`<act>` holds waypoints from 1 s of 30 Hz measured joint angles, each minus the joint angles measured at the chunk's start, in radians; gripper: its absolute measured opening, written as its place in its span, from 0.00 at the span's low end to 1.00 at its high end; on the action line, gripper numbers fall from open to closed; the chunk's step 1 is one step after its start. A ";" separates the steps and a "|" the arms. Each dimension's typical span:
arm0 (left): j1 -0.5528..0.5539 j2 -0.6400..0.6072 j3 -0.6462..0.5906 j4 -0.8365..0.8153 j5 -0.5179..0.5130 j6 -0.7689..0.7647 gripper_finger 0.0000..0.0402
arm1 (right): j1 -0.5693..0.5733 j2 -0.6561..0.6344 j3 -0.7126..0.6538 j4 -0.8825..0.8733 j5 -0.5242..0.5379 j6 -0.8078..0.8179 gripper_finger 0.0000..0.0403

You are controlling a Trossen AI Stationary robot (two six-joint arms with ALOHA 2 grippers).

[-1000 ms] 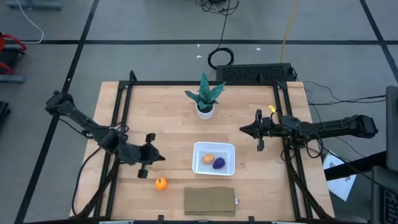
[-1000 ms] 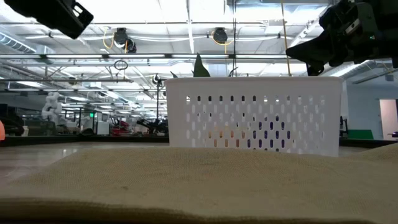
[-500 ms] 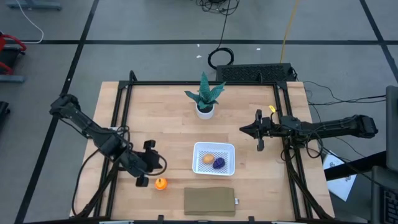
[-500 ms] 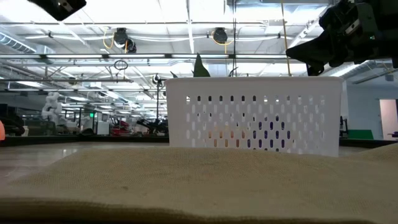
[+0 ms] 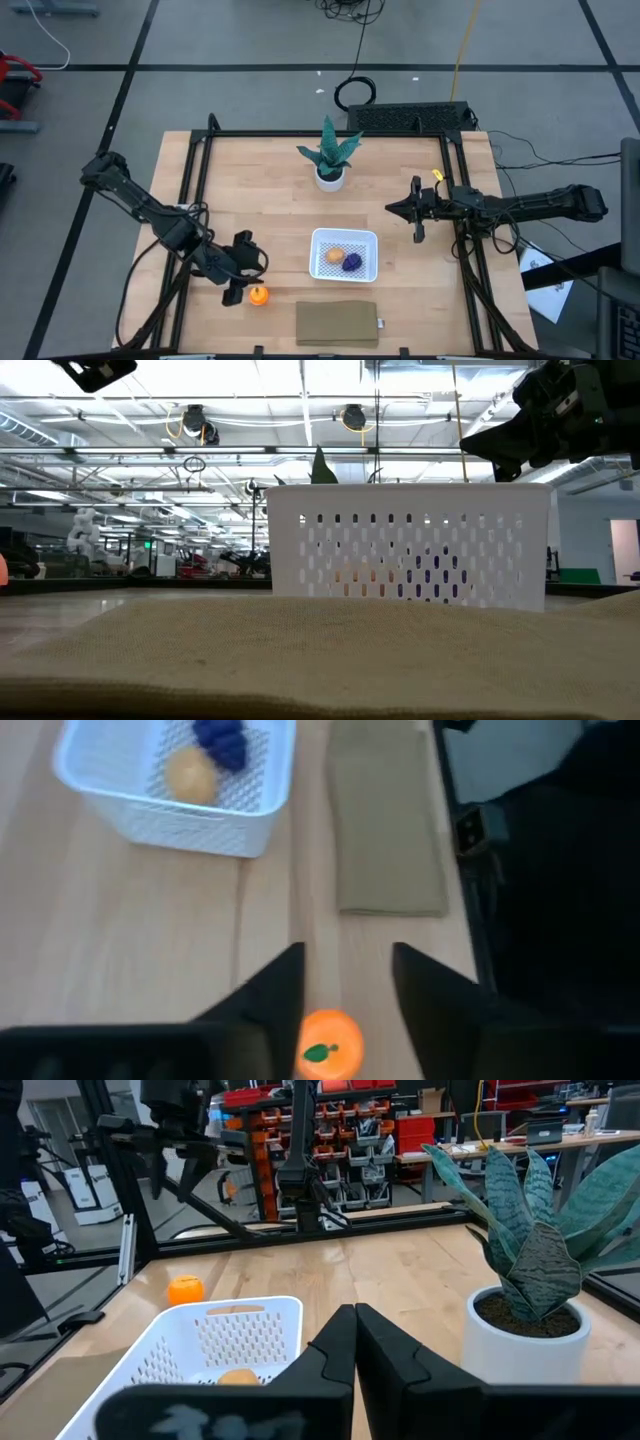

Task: Pick and placing Produce into tupperware
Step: Put the orange in the white bin

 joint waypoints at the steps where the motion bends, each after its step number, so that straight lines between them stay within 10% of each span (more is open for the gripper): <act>1: 0.000 0.000 -0.009 0.018 0.016 0.010 0.43 | 0.000 0.000 0.000 0.000 0.000 0.000 0.00; 13: 0.000 0.062 -0.079 0.054 0.084 -0.107 0.96 | 0.000 0.000 0.000 -0.039 0.000 0.025 0.00; 30: -0.005 0.207 -0.081 0.053 0.164 -0.178 0.99 | 0.000 0.000 0.000 -0.046 0.000 0.052 0.00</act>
